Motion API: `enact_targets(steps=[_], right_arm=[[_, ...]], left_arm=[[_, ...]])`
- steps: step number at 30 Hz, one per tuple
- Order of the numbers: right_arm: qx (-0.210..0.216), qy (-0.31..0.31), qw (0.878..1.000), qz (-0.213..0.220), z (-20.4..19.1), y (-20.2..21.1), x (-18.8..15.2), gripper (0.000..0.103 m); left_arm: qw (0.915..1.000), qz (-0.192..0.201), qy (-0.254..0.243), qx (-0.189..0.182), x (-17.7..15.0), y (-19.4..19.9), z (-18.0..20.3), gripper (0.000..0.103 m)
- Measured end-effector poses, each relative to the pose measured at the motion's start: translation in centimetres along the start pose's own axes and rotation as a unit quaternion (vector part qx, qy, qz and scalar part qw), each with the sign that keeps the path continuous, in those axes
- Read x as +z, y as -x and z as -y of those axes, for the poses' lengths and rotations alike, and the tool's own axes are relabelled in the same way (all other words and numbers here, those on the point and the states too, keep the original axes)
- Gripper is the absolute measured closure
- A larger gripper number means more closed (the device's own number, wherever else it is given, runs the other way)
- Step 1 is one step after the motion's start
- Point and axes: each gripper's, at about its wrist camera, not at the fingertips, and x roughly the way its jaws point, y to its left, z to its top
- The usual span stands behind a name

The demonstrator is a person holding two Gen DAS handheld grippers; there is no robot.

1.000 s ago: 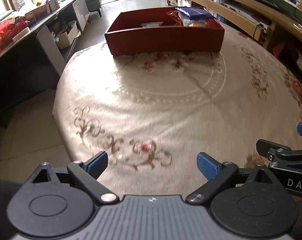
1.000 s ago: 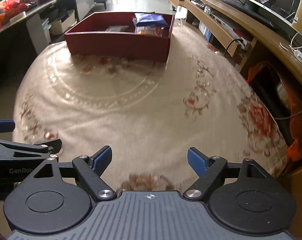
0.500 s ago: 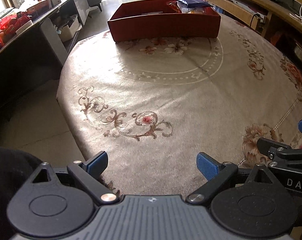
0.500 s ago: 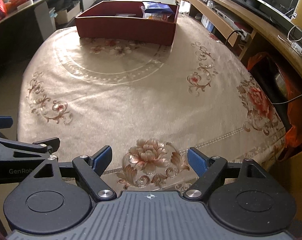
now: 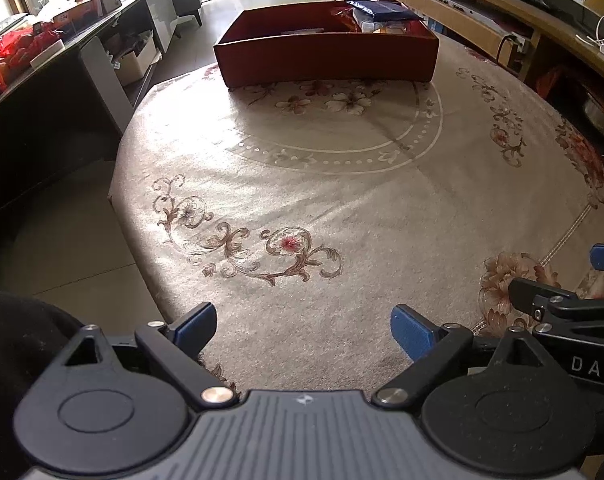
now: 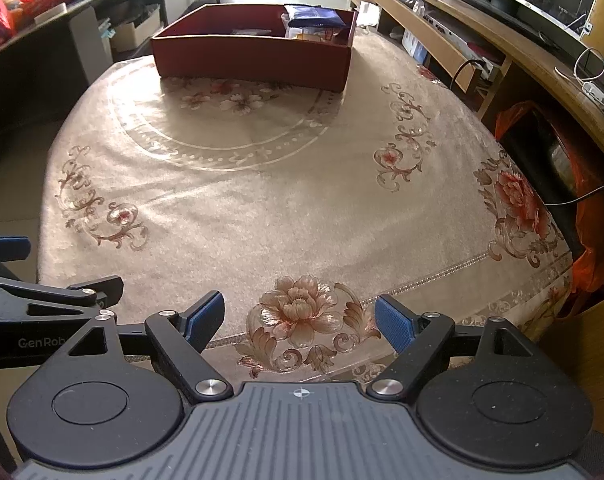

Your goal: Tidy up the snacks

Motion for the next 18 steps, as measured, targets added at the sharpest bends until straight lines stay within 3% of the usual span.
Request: enact_targets(steps=[18], right_arm=[[0.006, -0.004, 1.000, 0.006, 0.05, 0.15, 0.19, 0.016]], left_arm=[[0.9998, 0.019, -0.001, 0.006, 0.03, 0.55, -0.11, 0.010]])
